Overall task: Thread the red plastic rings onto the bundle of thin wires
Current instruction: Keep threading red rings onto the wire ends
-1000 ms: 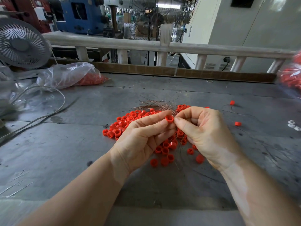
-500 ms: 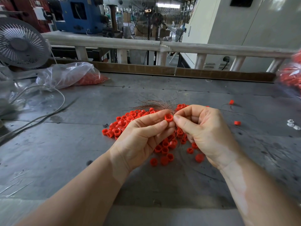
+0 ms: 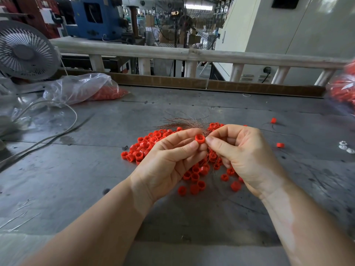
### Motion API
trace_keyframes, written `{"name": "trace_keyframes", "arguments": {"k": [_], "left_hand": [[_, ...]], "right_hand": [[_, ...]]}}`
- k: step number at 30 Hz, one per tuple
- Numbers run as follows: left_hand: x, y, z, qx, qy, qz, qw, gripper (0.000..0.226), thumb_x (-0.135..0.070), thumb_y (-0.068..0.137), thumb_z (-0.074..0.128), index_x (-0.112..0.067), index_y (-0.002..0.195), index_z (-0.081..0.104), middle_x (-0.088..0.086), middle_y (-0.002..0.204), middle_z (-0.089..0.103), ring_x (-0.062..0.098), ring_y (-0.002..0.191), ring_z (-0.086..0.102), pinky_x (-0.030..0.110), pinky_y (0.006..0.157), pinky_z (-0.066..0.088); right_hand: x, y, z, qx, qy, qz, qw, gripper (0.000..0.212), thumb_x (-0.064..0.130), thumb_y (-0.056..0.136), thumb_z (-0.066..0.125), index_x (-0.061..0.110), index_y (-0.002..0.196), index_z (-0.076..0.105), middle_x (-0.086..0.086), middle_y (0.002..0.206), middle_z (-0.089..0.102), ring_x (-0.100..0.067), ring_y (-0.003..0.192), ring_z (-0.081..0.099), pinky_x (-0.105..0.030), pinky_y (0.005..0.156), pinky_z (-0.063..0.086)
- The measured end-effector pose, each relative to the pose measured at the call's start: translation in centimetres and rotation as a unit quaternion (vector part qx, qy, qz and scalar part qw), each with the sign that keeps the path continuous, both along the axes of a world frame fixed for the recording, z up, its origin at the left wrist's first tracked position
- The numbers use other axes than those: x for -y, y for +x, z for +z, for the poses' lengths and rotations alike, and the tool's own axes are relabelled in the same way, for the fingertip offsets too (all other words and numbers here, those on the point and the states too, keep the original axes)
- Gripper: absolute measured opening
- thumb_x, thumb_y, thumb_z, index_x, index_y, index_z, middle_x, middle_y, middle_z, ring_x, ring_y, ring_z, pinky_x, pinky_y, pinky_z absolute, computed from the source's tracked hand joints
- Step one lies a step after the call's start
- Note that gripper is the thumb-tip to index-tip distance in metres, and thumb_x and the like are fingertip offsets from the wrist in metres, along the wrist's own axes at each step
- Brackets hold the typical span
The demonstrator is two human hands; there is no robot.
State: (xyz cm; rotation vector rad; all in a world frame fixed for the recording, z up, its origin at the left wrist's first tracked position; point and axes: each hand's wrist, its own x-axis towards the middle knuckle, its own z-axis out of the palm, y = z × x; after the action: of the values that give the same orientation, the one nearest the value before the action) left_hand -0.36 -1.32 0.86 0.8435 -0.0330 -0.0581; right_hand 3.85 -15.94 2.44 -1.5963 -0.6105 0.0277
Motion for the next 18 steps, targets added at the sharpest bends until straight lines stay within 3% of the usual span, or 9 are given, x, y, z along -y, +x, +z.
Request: {"name": "trace_keyframes", "arguments": {"k": [7,12,18], "left_hand": [[-0.08,0.15,-0.19,0.015,0.008,-0.011,1.000,0.026,0.001,0.070,0.058,-0.011,0.082,0.076,0.006,0.078,0.070,0.011,0.070,0.069,0.020,0.068,0.056],[-0.09,0.18,-0.28,0.018,0.009,-0.017,1.000,0.025,0.000,0.071,0.057,-0.011,0.083,0.076,0.006,0.077,0.070,0.010,0.071,0.068,0.022,0.072,0.057],[-0.04,0.08,-0.20,0.014,0.013,-0.019,1.000,0.025,0.000,0.070,0.057,-0.009,0.084,0.076,0.006,0.076,0.069,0.011,0.070,0.068,0.022,0.071,0.057]], "right_hand": [[-0.05,0.16,-0.26,0.031,0.009,0.007,0.999,0.017,0.003,0.083,0.066,0.015,0.072,0.066,0.007,0.055,0.064,0.002,0.041,0.053,-0.004,0.044,0.036],[-0.03,0.18,-0.28,0.058,-0.003,-0.002,0.998,0.016,0.003,0.081,0.069,0.017,0.072,0.069,-0.003,0.069,0.072,-0.010,0.065,0.069,-0.014,0.062,0.049],[0.02,-0.03,0.05,0.082,-0.031,-0.012,0.996,0.019,-0.001,0.080,0.068,0.016,0.072,0.069,0.003,0.065,0.071,-0.002,0.060,0.066,-0.010,0.059,0.047]]}}
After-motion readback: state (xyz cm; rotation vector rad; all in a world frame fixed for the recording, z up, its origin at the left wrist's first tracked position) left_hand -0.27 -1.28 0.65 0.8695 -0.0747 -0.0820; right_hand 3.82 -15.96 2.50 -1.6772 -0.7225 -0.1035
